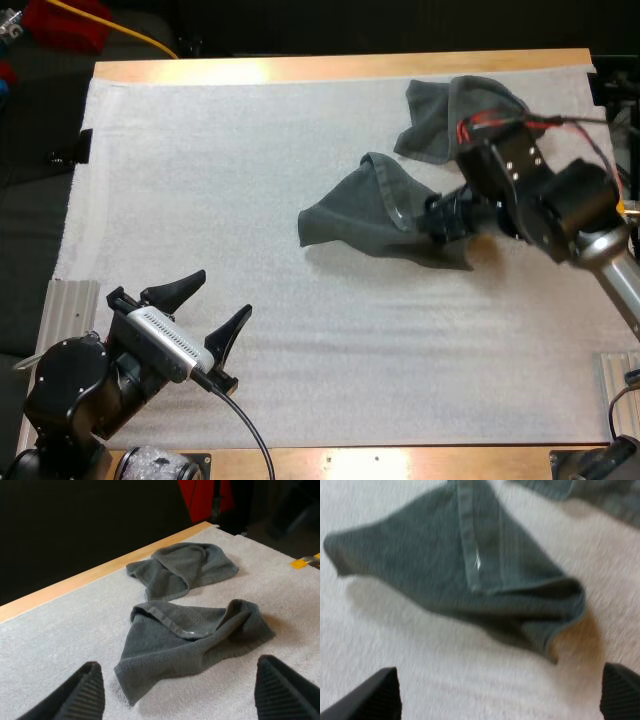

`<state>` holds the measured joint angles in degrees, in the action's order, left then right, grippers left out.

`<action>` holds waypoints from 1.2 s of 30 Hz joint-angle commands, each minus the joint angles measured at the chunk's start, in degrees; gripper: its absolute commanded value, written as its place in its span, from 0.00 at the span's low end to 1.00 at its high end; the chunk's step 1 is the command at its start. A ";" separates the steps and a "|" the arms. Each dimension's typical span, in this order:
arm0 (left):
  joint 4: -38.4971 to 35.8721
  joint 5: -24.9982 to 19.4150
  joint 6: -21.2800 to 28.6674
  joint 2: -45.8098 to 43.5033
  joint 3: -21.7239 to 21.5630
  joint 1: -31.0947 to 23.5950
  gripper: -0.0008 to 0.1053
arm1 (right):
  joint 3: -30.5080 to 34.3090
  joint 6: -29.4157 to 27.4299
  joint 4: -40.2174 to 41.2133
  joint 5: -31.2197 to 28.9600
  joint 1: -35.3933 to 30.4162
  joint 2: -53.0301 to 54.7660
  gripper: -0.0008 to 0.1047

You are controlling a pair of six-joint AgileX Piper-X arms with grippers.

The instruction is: Pick towel from pile, fold and stack

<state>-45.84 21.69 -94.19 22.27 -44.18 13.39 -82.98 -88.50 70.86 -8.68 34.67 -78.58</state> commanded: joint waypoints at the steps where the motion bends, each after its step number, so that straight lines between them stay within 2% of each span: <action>1: 0.46 -0.55 -0.46 0.13 -0.32 0.30 0.58 | 2.67 1.38 -1.22 -0.39 0.45 2.23 0.73; 11: -0.29 -1.74 -4.85 4.55 -0.32 0.30 0.58 | 15.61 5.97 -4.76 -0.55 0.55 13.66 0.73; 17: -4.19 -1.26 -4.97 9.60 -0.76 0.30 0.58 | 22.33 7.20 -7.69 -0.55 0.55 19.91 0.73; 20: -6.86 0.74 -4.97 12.41 -1.07 0.30 0.58 | 26.27 7.43 -10.28 -0.55 0.55 22.72 0.73; 23: -7.58 4.22 -7.25 15.07 -1.06 0.30 0.58 | 30.83 7.43 -14.69 -0.55 0.55 24.78 0.73; 28: -8.25 12.11 -10.69 19.98 -1.06 0.30 0.58 | 37.40 7.43 -21.02 -0.55 0.55 25.62 0.73; 31: -8.77 13.90 -11.01 21.86 -1.06 0.30 0.58 | 41.14 7.43 -25.51 -0.55 0.55 25.62 0.73; 36: -9.61 13.93 -11.01 22.57 -1.06 0.30 0.58 | 45.51 7.34 -31.89 -0.55 -0.34 25.62 0.73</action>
<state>-55.31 35.10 -104.68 44.88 -44.84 13.39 -37.40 -81.13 40.53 -8.79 34.71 -53.31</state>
